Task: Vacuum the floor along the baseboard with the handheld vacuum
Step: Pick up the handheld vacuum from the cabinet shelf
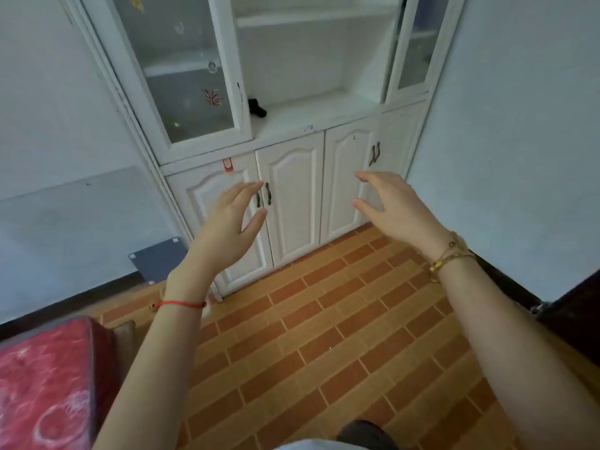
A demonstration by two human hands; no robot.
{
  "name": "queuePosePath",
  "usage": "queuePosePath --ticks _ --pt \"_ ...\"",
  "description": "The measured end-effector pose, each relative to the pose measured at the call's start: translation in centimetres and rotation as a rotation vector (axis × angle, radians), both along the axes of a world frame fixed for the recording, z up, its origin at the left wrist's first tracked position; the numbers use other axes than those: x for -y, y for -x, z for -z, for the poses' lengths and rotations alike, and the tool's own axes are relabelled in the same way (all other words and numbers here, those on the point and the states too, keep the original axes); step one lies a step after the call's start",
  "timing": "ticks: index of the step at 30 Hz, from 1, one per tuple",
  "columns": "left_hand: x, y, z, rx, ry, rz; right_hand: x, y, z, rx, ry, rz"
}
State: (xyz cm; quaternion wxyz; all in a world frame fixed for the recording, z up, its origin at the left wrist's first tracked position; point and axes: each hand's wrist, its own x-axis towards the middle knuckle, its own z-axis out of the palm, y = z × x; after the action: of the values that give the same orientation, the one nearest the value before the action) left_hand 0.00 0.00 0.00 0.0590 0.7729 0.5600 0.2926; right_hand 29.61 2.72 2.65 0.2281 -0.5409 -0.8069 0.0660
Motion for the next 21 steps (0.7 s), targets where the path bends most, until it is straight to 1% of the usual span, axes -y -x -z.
queuePosePath --ticks 5,10,15,21 --pt "-2.9 0.1 2.0 0.0 0.077 -0.001 -2.4 0.2 2.5 -0.002 0.072 0.028" --pt "-6.6 -0.6 3.8 -0.014 0.099 0.01 -6.3 0.0 5.0 -0.005 0.096 0.038" --pt "-11.8 -1.7 4.6 -0.028 0.116 -0.009 -12.2 -0.9 6.5 -0.028 0.124 0.016" --pt "-20.0 -3.6 3.7 -0.041 0.111 -0.035 -21.6 -2.0 6.2 -0.058 0.129 -0.027"
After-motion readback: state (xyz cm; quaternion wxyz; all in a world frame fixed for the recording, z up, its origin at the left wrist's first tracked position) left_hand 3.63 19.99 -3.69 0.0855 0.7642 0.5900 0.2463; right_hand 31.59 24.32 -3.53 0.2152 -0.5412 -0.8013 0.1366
